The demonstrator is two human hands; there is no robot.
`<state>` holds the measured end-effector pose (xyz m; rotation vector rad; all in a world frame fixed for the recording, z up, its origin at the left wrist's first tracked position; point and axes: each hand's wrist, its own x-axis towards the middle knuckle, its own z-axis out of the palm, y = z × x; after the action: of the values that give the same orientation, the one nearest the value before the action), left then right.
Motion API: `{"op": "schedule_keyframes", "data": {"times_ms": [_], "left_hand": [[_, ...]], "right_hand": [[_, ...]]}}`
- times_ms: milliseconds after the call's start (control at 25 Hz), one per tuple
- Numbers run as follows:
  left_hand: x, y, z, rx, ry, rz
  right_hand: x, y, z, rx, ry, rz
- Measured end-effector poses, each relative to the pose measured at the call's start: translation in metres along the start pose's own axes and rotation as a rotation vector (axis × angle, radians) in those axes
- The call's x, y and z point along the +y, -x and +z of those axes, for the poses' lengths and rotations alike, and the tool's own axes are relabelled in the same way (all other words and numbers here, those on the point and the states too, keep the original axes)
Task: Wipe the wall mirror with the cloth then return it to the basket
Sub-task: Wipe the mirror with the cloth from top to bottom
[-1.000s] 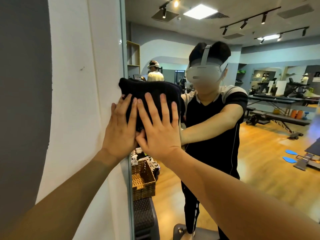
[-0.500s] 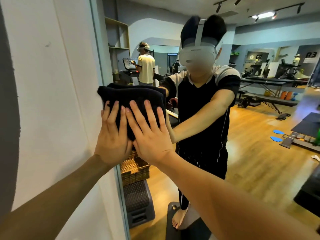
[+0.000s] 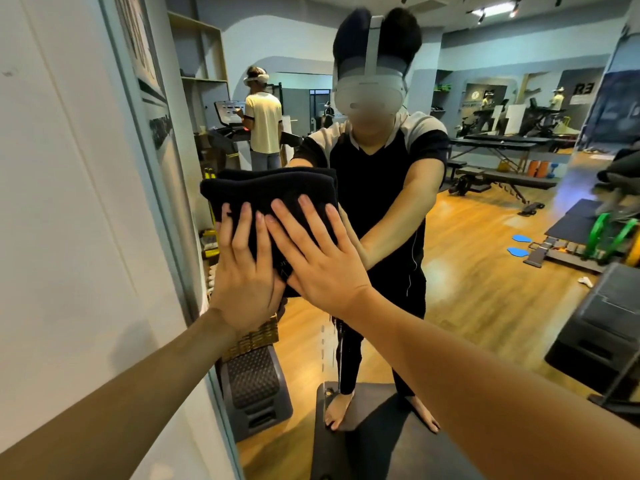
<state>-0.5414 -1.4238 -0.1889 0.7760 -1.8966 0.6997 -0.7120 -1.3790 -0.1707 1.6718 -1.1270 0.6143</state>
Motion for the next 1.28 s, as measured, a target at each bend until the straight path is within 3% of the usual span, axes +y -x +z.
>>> {"op": "schedule_keyframes", "data": {"times_ms": [520,880,1280], "left_hand": [[0.18,-0.044,0.055,0.01,0.224,0.096],[0.32,-0.082,0.09,0.019,0.31,0.157],[0.413,-0.099,0.117,0.006,0.305,0.173]], "right_hand": [[0.151,0.121,-0.048,-0.001,0.105,0.051],[0.27,0.208,-0.099,-0.107,0.173,0.064],[0.345,0.273,-0.126,-0.174,0.213,0.079]]}}
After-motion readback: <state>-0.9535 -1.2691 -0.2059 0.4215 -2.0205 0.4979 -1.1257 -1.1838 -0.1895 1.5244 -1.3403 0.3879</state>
